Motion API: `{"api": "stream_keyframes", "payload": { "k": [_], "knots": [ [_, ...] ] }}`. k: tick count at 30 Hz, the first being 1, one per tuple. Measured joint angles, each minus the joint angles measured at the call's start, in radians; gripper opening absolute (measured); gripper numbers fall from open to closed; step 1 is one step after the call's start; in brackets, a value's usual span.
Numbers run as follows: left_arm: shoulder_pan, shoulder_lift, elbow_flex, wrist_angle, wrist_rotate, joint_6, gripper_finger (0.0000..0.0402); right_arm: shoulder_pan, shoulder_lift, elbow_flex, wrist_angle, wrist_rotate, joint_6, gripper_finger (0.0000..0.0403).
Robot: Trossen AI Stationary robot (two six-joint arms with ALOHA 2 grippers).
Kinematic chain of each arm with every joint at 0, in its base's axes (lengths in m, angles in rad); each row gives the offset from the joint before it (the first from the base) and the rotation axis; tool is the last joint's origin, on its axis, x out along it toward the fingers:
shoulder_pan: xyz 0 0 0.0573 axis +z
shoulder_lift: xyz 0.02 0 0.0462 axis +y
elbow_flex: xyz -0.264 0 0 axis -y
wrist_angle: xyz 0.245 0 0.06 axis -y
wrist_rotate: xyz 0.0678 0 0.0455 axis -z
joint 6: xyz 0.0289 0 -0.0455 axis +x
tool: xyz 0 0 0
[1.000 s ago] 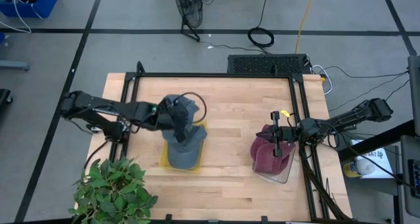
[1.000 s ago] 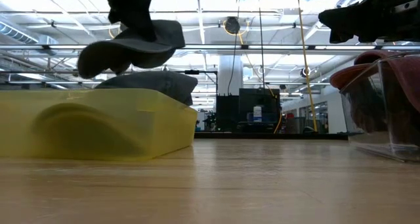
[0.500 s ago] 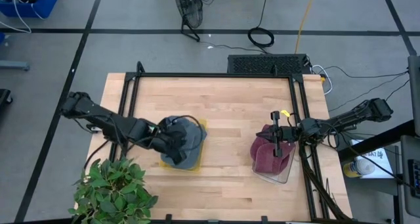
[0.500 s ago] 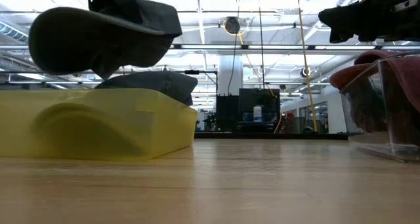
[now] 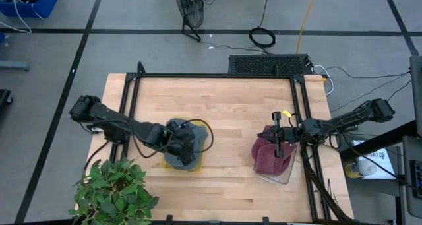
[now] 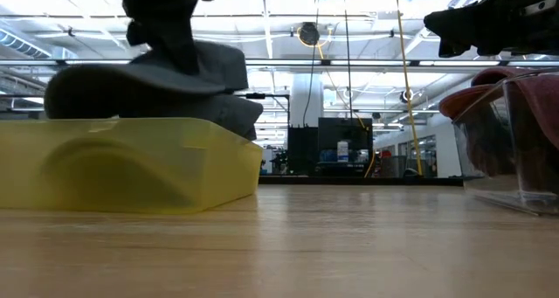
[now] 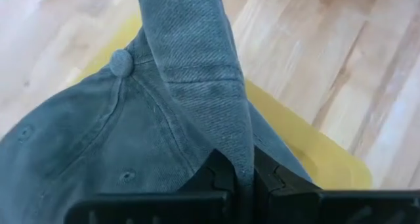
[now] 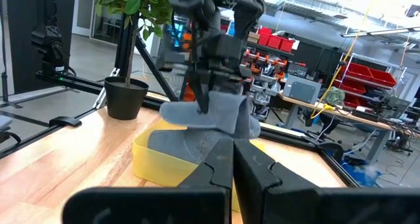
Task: Pick & Place hat
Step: Put the blue cap into the yellow bin
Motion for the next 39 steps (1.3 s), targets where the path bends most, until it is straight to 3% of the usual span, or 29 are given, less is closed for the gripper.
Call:
{"api": "stream_keyframes", "payload": {
  "k": [7, 24, 33, 39],
  "knots": [
    [0.031, 0.115, 0.0, 0.083, 0.05, 0.044, 0.0007, 0.0, 0.0, 0.0, 0.0, 0.0, 0.0, 0.0],
    [0.064, 0.305, 0.004, 0.068, 0.084, -0.024, 0.0013, 0.0, 0.0, 0.0, -0.008, -0.003, 0.002, 0.0],
    [0.064, 0.329, 0.003, 0.073, 0.1, -0.025, 0.0015, 0.0, 0.0, 0.0, -0.008, -0.003, 0.002, 0.0],
    [0.055, 0.288, -0.003, 0.064, 0.053, -0.055, 0.0019, 0.0, 0.0, 0.0, -0.008, -0.002, 0.001, 0.0]
  ]
}}
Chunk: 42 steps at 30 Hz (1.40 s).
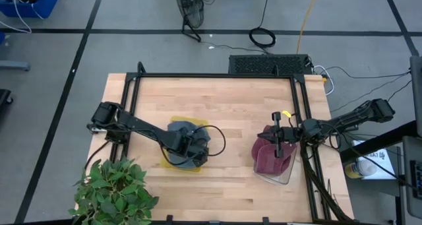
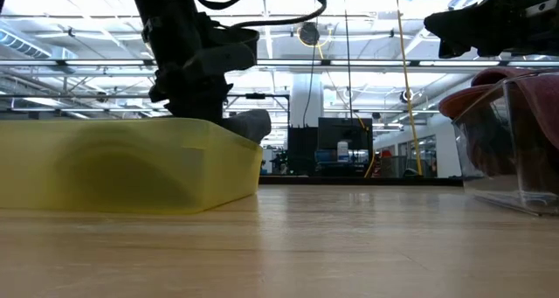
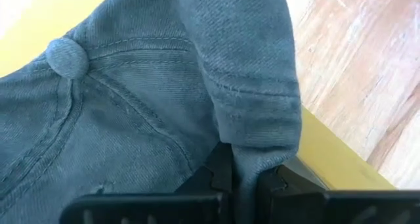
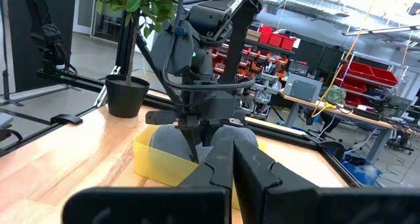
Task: Pick & Place hat
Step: Put the blue cap into the yellow bin, then return to Home Position
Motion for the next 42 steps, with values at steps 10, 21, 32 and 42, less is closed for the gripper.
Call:
{"api": "stream_keyframes", "payload": {
  "k": [10, 21, 32, 42],
  "knots": [
    [-0.058, -0.149, -0.005, -0.044, -0.137, 0.007, 0.0023, 0.0, 0.0, 0.0, 0.0, 0.0, -0.002, 0.0],
    [-0.076, -0.156, -0.004, -0.066, -0.163, -0.005, 0.0119, 0.0, 0.0, 0.0, 0.0, 0.0, -0.002, 0.0],
    [-0.071, -0.178, 0.001, -0.053, -0.05, 0.054, 0.0198, 0.0, 0.0, 0.0, 0.001, 0.0, -0.002, 0.0],
    [-0.06, -0.34, 0.001, -0.049, -0.074, 0.178, 0.0192, 0.0, 0.0, 0.0, 0.008, 0.001, -0.002, 0.0]
  ]
}}
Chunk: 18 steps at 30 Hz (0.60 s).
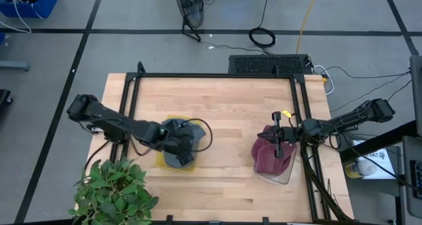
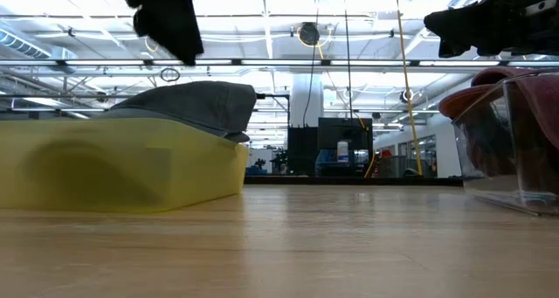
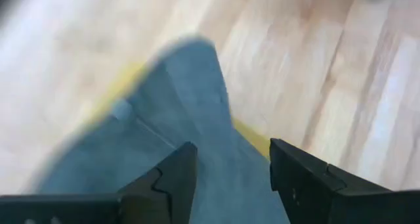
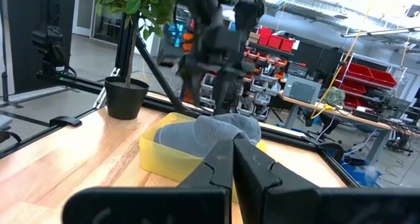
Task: Pick & Place hat
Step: Return to Home Position
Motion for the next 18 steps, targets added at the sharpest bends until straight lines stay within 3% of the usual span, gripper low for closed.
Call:
{"api": "stream_keyframes", "payload": {
  "k": [7, 11, 14, 18],
  "knots": [
    [-0.004, -0.137, 0.001, 0.1, -0.239, 0.369, 0.0142, 0.0, 0.0, 0.0, 0.0, 0.001, -0.004, 0.0],
    [0.039, -0.189, -0.005, 0.103, -0.24, 0.547, 0.0075, 0.0, 0.0, 0.0, 0.006, 0.001, -0.027, 0.0],
    [0.103, -0.233, -0.019, 0.099, -0.235, 0.553, 0.0014, 0.0, 0.001, 0.0, 0.008, 0.0, -0.007, 0.0],
    [0.21, -0.314, -0.061, 0.113, -0.171, 0.596, 0.0006, 0.0, 0.002, 0.0, 0.023, 0.0, -0.004, 0.0]
  ]
}}
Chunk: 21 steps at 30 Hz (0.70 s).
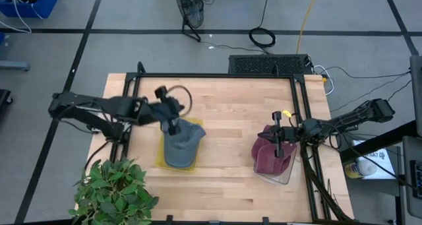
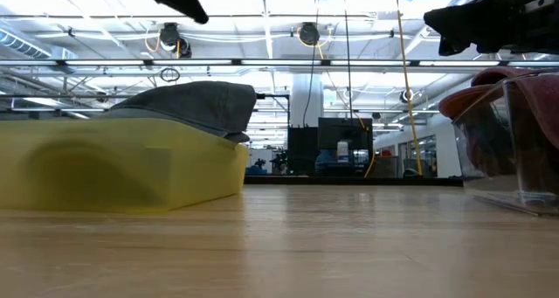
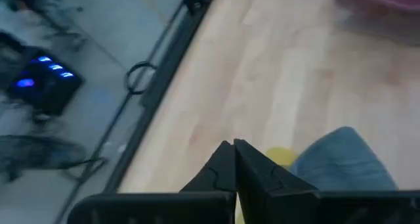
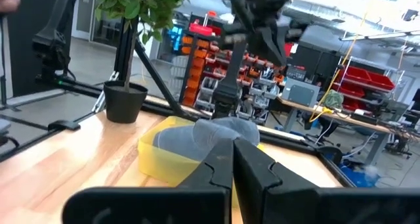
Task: Pick & Place hat
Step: Return to Home Position
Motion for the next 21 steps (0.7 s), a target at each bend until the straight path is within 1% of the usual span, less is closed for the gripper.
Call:
{"api": "stream_keyframes", "payload": {
  "k": [2, 4, 6, 9, 11, 13, 16, 21],
  "knots": [
    [0.053, -0.06, -0.051, 0.073, 0.116, 0.045, 0.0004, 0.0, -0.001, 0.0, 0.008, -0.001, 0.0, 0.0],
    [0.098, -0.148, -0.128, 0.163, 0.238, 0.078, 0.0005, 0.0, -0.004, 0.0, 0.007, -0.002, 0.002, 0.0],
    [0.138, -0.245, -0.221, 0.274, 0.328, 0.114, 0.0003, 0.0, -0.009, 0.0, 0.007, -0.002, 0.003, 0.0],
    [0.187, -0.391, -0.385, 0.419, 0.459, 0.206, 0.0003, 0.0, -0.016, 0.0, 0.002, -0.002, 0.003, 0.0],
    [0.209, -0.469, -0.472, 0.464, 0.532, 0.292, 0.0003, 0.0, -0.024, 0.0, -0.01, -0.002, 0.005, 0.0],
    [0.219, -0.534, -0.532, 0.45, 0.562, 0.337, 0.0003, 0.0, -0.039, 0.0, -0.027, 0.018, 0.041, 0.0],
    [0.221, -0.628, -0.57, 0.414, 0.562, 0.32, 0.0002, -0.001, -0.091, 0.0, -0.058, 0.054, 0.071, 0.0],
    [0.221, -0.796, -0.616, 0.383, 0.562, 0.327, 0.0003, 0.0, -0.251, 0.0, -0.196, 0.053, 0.071, 0.0]
  ]
}}
